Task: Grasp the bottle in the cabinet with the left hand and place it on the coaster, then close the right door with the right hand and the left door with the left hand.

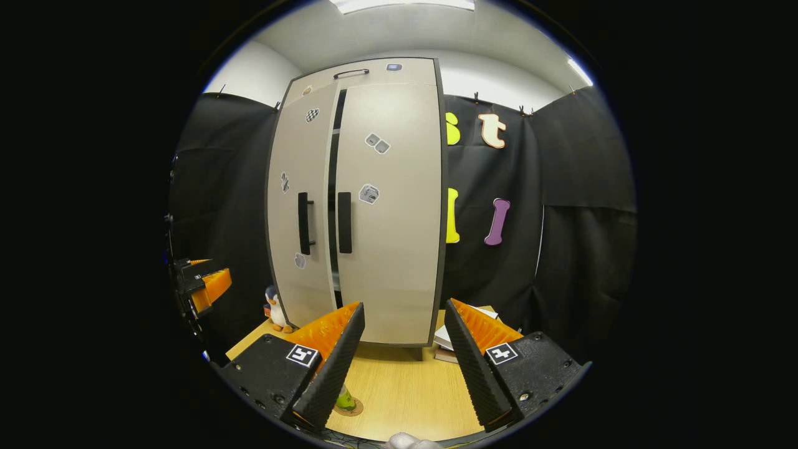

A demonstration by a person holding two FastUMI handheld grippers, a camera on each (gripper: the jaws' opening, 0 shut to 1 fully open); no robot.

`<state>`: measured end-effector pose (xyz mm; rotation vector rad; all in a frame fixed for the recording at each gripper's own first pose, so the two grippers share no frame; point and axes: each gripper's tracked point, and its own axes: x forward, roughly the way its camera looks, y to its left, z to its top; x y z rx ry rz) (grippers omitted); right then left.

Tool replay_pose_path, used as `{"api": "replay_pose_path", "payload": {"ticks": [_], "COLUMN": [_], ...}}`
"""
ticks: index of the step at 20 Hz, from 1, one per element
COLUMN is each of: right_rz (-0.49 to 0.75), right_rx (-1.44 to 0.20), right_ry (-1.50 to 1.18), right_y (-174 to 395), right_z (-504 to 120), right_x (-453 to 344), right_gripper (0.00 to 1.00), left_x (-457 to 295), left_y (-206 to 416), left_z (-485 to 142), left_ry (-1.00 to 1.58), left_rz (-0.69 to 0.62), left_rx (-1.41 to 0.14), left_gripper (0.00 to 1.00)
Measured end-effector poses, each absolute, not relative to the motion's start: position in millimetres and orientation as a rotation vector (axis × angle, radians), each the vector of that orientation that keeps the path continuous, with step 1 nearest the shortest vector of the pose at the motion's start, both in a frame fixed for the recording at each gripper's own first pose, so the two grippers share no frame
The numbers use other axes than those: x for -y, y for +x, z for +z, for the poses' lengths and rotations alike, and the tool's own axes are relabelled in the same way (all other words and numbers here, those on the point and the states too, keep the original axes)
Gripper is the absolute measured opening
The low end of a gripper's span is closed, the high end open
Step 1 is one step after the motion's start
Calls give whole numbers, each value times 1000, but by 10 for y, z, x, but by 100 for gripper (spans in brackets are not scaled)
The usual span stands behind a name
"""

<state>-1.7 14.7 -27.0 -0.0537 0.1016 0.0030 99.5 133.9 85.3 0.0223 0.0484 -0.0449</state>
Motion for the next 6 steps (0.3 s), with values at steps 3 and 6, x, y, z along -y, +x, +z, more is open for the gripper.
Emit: {"api": "replay_pose_path", "payload": {"ticks": [3, 6], "right_rz": [5, 7], "right_rx": [-101, -98], "right_ry": [-58, -62], "right_y": [-22, -14], "right_z": [-260, -245], "right_x": [-159, -171], "right_gripper": [80, 80], "left_x": [-1314, -1316], "left_y": [1005, 1004], "left_z": [842, 847], "left_ry": [25, 25], "left_rz": [-50, -53], "left_rx": [-50, -51], "left_gripper": [96, 96]}}
